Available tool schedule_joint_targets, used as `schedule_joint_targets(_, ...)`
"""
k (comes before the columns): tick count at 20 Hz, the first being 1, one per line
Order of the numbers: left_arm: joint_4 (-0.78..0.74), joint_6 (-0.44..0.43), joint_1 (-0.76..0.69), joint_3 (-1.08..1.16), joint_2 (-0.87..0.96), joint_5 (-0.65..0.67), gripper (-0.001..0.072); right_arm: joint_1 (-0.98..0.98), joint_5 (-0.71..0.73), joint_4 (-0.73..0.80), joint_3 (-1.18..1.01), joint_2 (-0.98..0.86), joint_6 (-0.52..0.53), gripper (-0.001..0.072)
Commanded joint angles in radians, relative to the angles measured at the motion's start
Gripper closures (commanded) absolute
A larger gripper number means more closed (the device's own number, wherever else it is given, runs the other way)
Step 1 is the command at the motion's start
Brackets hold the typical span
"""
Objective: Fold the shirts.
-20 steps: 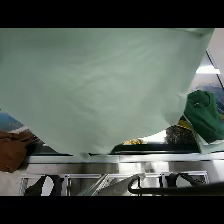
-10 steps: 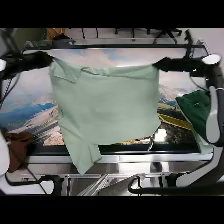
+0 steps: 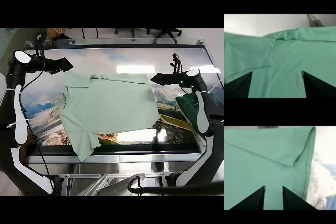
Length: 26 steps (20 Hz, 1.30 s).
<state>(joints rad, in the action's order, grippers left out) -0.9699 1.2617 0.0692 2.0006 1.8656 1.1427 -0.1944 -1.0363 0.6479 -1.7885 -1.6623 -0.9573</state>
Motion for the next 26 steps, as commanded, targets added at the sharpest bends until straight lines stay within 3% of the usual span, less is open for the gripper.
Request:
schedule_joint_targets(1, -0.007, 0.032, 0.076, -0.041, -0.058, 0.204, 0.0012, -0.068, -0.193, 0.163, 0.0, 0.045, -0.092, 0.0448)
schedule_joint_targets(5, -0.008, 0.026, 0.187, -0.424, -0.219, 0.26, 0.0012, -0.136, -0.39, 0.191, 0.066, 0.071, -0.109, 0.0448)
schedule_joint_targets(10, -0.005, -0.027, 0.27, -0.946, -0.377, 0.144, 0.0012, -0.172, -0.403, 0.264, 0.25, 0.106, -0.109, 0.0447)
schedule_joint_targets(18, 0.003, -0.068, 0.128, -1.213, -0.409, 0.014, 0.0037, -0.095, -0.42, 0.265, 0.425, 0.111, -0.105, 0.0412)
schedule_joint_targets(21, 0.003, -0.068, 0.072, -1.191, -0.409, 0.022, 0.0566, -0.036, -0.438, 0.259, 0.427, 0.117, -0.105, 0.0418)
schedule_joint_targets(22, 0.003, -0.068, 0.057, -1.172, -0.41, 0.031, 0.0695, -0.021, -0.438, 0.239, 0.427, 0.127, -0.1, 0.0424)
schedule_joint_targets(23, 0.003, -0.068, 0.049, -1.145, -0.411, 0.048, 0.0691, -0.011, -0.44, 0.209, 0.427, 0.14, -0.089, 0.0465)
schedule_joint_targets(24, 0.002, -0.068, 0.043, -1.106, -0.411, 0.082, 0.0691, -0.004, -0.449, 0.164, 0.427, 0.162, -0.077, 0.0621)
schedule_joint_targets(25, 0.003, -0.063, 0.044, -1.065, -0.416, 0.121, 0.0691, -0.004, -0.46, 0.114, 0.427, 0.193, -0.063, 0.07)
schedule_joint_targets(26, 0.0, -0.056, 0.046, -1.022, -0.434, 0.151, 0.0692, -0.006, -0.462, 0.074, 0.426, 0.232, -0.06, 0.0699)
